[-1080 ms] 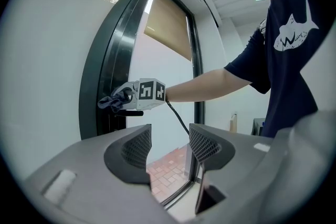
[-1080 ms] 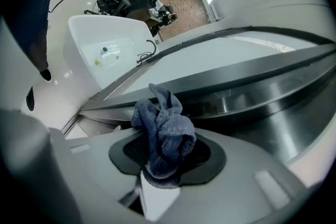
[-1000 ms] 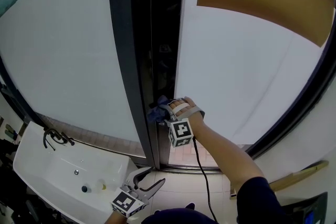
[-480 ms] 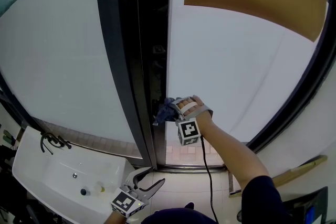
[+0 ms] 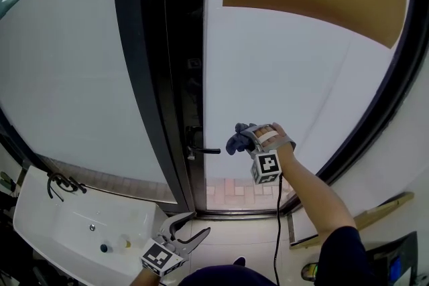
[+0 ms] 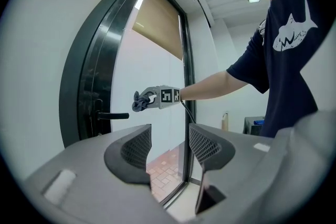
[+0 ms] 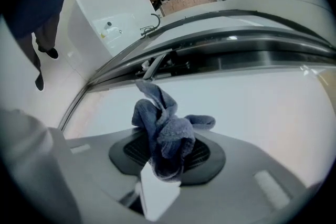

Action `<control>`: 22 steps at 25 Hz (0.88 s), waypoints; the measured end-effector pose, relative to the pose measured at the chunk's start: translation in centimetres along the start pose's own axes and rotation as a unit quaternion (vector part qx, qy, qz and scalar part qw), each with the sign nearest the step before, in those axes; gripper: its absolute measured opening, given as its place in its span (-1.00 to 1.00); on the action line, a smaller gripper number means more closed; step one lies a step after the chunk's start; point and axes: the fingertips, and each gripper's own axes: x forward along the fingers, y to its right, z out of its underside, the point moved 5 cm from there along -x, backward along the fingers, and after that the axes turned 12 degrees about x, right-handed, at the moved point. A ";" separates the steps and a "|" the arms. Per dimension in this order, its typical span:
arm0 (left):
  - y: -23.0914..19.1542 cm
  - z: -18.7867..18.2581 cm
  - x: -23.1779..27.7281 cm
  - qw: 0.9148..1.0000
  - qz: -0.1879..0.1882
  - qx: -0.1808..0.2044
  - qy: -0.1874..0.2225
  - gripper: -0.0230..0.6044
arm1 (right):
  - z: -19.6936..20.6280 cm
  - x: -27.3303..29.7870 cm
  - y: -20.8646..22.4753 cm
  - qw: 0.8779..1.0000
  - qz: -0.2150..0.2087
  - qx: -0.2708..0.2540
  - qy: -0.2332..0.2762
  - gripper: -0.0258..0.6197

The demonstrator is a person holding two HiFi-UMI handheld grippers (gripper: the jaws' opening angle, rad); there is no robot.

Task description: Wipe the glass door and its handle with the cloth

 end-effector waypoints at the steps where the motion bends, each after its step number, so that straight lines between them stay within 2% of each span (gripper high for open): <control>1: 0.0 -0.1 0.1 1.000 0.001 0.002 0.002 -0.22 | 0.9 -0.5 -0.1 1.000 -0.002 0.004 -0.007 -0.49; 4: 0.0 -0.5 0.2 1.000 0.001 0.003 -0.005 -0.22 | 3.9 -1.8 0.0 0.999 0.000 0.017 -0.031 -0.49; 9: 0.4 -0.3 0.2 1.000 0.010 0.006 0.006 -0.22 | 8.1 -3.9 0.1 0.997 0.012 0.034 -0.072 -0.49; 13: 0.4 0.0 -0.2 1.000 0.009 0.008 0.004 -0.22 | 8.9 -4.7 0.5 0.993 0.020 0.066 -0.092 -0.48; 15: 0.3 -0.1 -0.4 1.000 0.009 0.008 0.005 -0.22 | 7.7 -4.9 0.9 0.992 0.028 0.099 -0.075 -0.48; 17: 0.3 -0.1 -0.6 1.000 0.007 0.006 0.006 -0.22 | 5.1 -4.6 1.4 0.991 0.029 0.126 -0.031 -0.48; 20: 0.3 0.0 -0.8 1.000 0.002 0.005 0.005 -0.22 | -0.5 -3.4 2.2 0.987 0.017 0.156 0.041 -0.48; 22: 0.2 -0.3 -0.9 1.000 -0.001 0.006 0.005 -0.22 | -4.5 -2.5 3.0 0.979 0.002 0.189 0.083 -0.48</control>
